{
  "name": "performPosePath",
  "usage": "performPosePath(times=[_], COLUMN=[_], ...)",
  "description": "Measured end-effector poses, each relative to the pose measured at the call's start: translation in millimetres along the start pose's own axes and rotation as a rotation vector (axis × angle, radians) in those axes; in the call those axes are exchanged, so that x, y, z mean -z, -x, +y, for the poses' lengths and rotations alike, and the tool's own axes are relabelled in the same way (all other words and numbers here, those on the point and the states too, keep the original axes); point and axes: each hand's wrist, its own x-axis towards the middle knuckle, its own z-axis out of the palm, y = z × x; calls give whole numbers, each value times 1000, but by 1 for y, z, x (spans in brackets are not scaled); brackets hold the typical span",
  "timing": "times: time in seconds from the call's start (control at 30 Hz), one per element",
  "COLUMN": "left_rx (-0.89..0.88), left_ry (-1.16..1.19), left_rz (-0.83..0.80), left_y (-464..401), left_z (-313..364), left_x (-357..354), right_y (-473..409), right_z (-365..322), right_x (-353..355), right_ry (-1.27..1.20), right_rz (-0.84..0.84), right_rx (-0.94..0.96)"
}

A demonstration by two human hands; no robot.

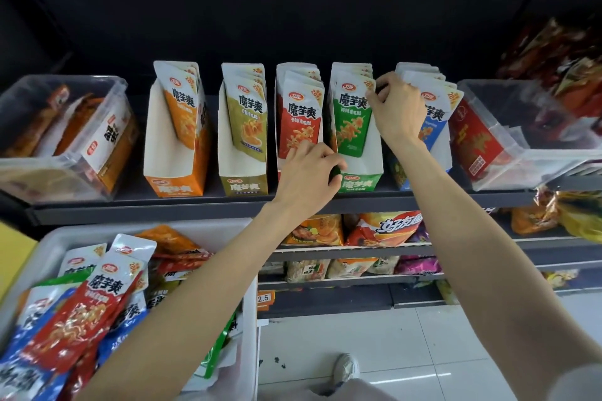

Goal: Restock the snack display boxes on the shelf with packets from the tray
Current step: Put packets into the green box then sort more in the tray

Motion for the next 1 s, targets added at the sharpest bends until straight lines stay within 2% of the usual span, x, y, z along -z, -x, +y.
performPosePath(times=[0.1, 0.23, 0.3, 0.37, 0.43, 0.53, 0.63, 0.7, 0.77, 0.87, 0.93, 1.0], left_rx=[-27, -16, 52, 148, 260, 417, 515, 549, 534, 495, 474, 438], left_ry=[9, 222, 322, 333, 271, 91, -83, -130, -165, -155, -137, -126], left_rz=[23, 304, 457, 525, 474, 174, -151, -282, -277, -157, -82, -75], left_y=[3, 33, 67, 109, 152, 211, 253, 266, 269, 262, 253, 242], left_z=[-1, -6, -16, -34, -61, -107, -138, -146, -149, -151, -154, -160], left_x=[5, 26, 37, 44, 51, 53, 52, 53, 53, 52, 53, 53], right_y=[16, 87, 134, 175, 205, 234, 251, 255, 254, 250, 248, 247], right_z=[1, -15, -29, -45, -61, -86, -112, -128, -140, -154, -158, -160], right_x=[12, 33, 35, 27, 9, -26, -67, -94, -112, -120, -118, -110], right_ry=[-108, -329, -439, -505, -528, -466, -240, -36, 156, 357, 437, 460], right_rz=[40, 119, 22, -145, -322, -561, -760, -797, -791, -862, -890, -890], right_rx=[8, 135, 165, 206, 273, 438, 557, 596, 616, 640, 694, 751])
